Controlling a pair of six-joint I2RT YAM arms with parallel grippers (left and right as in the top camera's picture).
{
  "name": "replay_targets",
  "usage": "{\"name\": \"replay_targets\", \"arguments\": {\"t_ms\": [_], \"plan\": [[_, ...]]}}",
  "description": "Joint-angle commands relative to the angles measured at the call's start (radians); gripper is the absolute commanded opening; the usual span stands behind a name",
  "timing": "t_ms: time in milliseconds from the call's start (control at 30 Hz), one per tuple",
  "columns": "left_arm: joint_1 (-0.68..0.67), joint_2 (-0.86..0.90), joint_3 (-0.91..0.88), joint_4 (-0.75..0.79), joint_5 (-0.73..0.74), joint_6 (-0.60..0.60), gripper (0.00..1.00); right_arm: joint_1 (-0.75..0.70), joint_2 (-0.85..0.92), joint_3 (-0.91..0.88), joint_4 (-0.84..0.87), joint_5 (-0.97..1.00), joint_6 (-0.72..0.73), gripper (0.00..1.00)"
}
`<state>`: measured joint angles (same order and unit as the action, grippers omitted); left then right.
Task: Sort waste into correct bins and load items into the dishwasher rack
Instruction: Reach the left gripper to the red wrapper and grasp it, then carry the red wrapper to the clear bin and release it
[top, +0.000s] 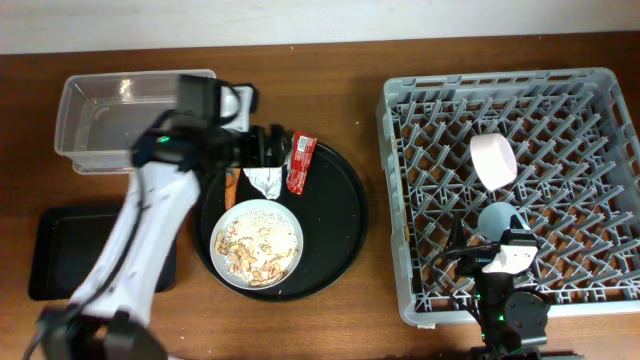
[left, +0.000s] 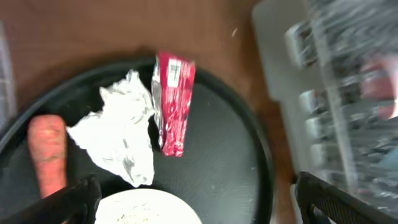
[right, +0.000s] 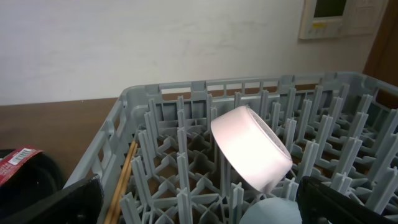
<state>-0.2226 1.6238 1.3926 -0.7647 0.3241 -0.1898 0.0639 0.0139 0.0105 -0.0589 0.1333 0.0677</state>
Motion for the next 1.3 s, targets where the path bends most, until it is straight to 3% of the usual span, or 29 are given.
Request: {"name": "replay_targets", "arguments": {"t_ms": [0,67,167,367,800,967,1267], "plan": [[-0.098,0.137,0.001,0.024,-0.207,0.039,0.93,-0.005,-0.007,-0.005,-0.009,-0.002,-0.005,0.98],[-0.142,0.201,0.001,0.062,-0.220,0.058,0.77,-0.005,-0.007,-0.005,-0.009,-0.002,-0.005,0.98],[-0.189,0.272,0.001,0.129,-0.261,0.064,0.71,-0.005,-0.007,-0.005,-0.009,-0.002,-0.005,0.98],[-0.222,0.396,0.001,0.250,-0.307,0.064,0.46,-0.005,-0.007,-0.005,-0.009,-0.002,-0.005,0.98],[-0.223,0.430,0.015,0.303,-0.343,0.064,0.45,-0.005,-0.007,-0.005,-0.009,-0.002,-0.005,0.98],[-0.222,0.383,0.101,0.183,-0.352,0.064,0.52,-0.005,-0.007,-0.005,-0.009,-0.002,-0.005,0.98],[-0.220,0.405,0.094,0.207,-0.465,0.064,0.58,-0.005,-0.007,-0.005,-0.009,-0.002,-0.005,0.98]]}}
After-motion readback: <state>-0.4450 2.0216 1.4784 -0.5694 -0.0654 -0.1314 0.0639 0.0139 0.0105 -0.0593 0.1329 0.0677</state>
